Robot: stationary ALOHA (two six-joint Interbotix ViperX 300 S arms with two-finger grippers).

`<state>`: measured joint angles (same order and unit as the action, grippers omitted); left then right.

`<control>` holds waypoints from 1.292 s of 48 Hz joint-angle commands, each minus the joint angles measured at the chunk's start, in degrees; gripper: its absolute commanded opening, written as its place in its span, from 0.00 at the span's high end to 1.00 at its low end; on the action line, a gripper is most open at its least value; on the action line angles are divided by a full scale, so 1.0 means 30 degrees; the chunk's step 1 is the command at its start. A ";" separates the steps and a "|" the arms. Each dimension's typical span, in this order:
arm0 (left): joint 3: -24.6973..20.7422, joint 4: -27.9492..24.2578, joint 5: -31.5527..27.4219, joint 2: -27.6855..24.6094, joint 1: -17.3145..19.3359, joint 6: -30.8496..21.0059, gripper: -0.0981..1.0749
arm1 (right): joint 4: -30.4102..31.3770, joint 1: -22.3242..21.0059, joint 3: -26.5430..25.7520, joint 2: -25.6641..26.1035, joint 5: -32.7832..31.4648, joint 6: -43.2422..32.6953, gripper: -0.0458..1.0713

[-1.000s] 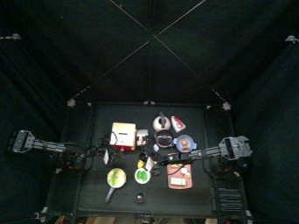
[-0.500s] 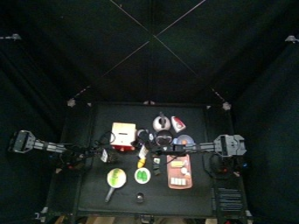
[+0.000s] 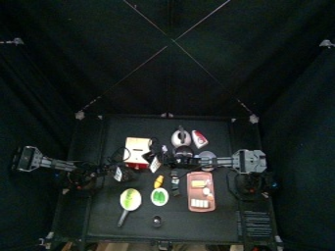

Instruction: Grasp drawer handle

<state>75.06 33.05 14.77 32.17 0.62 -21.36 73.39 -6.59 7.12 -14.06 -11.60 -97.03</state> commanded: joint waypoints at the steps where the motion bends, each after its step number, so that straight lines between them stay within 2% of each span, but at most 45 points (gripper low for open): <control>1: -0.0264 0.0674 0.0205 -0.0205 0.0293 0.0059 0.17 | -0.0059 -0.0410 -0.0879 0.0117 0.0117 0.0059 0.56; 7: -0.0352 0.1172 0.0322 -0.0469 0.0498 0.0059 0.17 | -0.0088 -0.1084 -0.1260 0.0029 0.0762 0.0088 0.56; 18: -0.0469 0.1230 0.0557 -0.0996 0.0615 0.0059 0.17 | -0.1787 -0.2930 -0.1230 -0.0439 0.5039 0.0059 0.56; 25: -0.0469 0.1230 0.0527 -0.1201 0.0557 0.0029 0.17 | -0.1816 -0.3516 -0.1143 -0.0410 0.4834 0.0059 0.56; 33: -0.0469 0.1201 0.0469 -0.1172 0.0586 0.0029 0.17 | -0.1758 -0.3457 -0.1113 -0.0176 0.3662 0.0059 0.57; 43: -0.0469 0.1201 0.0439 -0.1172 0.0586 0.0059 0.17 | -0.1523 -0.2783 -0.1406 -0.0029 -0.0615 0.0176 0.57; 49: -0.0469 0.1230 0.0381 -0.1172 0.0586 0.0059 0.17 | -0.1406 -0.2461 -0.1729 0.0293 -0.0645 0.0879 0.57; 56: -0.0469 0.1201 0.0352 -0.1172 0.0586 0.0059 0.17 | -0.2725 -0.2139 -0.2168 0.0117 -0.1670 0.1963 0.57; 62: -0.0469 0.1201 0.0352 -0.1172 0.0586 0.0059 0.17 | -0.3867 -0.1523 -0.2666 -0.0352 -0.4922 0.3867 0.57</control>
<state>74.88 36.74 15.64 28.65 2.20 -21.27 63.81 -12.04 1.49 -16.17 -20.21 -88.59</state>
